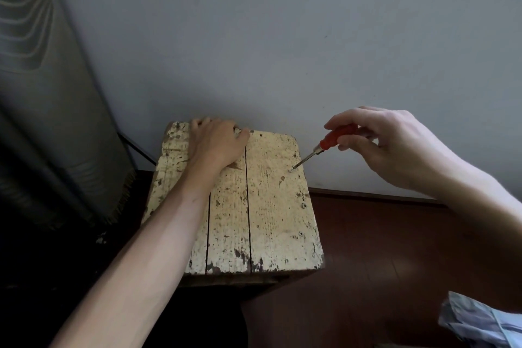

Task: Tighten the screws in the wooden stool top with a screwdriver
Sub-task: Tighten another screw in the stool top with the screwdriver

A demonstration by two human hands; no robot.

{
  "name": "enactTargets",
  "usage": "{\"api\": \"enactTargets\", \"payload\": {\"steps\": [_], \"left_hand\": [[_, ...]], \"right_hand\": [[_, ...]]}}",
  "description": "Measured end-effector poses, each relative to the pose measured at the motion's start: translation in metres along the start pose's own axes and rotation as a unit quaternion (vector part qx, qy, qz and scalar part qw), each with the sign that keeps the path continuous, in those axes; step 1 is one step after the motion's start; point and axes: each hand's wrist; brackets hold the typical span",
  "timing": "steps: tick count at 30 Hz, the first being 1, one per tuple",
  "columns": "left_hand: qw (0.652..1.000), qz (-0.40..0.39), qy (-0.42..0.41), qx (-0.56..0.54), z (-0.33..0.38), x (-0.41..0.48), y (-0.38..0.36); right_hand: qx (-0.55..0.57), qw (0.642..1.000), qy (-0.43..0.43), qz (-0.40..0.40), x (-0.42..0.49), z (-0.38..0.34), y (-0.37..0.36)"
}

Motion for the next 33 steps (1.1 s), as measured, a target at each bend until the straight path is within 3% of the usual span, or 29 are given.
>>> {"api": "enactTargets", "payload": {"steps": [8,16,21,33], "left_hand": [[1.0,0.005,-0.003,-0.012,0.001,-0.002,0.002],[1.0,0.005,-0.001,-0.013,0.0,-0.002,0.0],[1.0,0.005,-0.002,-0.008,-0.002,0.001,-0.003],[1.0,0.002,-0.003,0.006,-0.003,0.0,-0.002]], "right_hand": [[-0.027,0.998,-0.018,0.054,0.007,-0.005,-0.013],[0.01,1.0,-0.018,0.006,-0.001,-0.004,-0.005],[0.023,1.0,0.008,0.018,-0.005,-0.003,0.003],[0.004,0.991,-0.021,0.133,0.004,-0.008,-0.018]]}}
Point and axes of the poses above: each hand's wrist, its own x-axis towards the middle knuckle, its own y-axis out of the back of the hand, z = x × y, and after that the axes turned 5 degrees about -y, right-handed
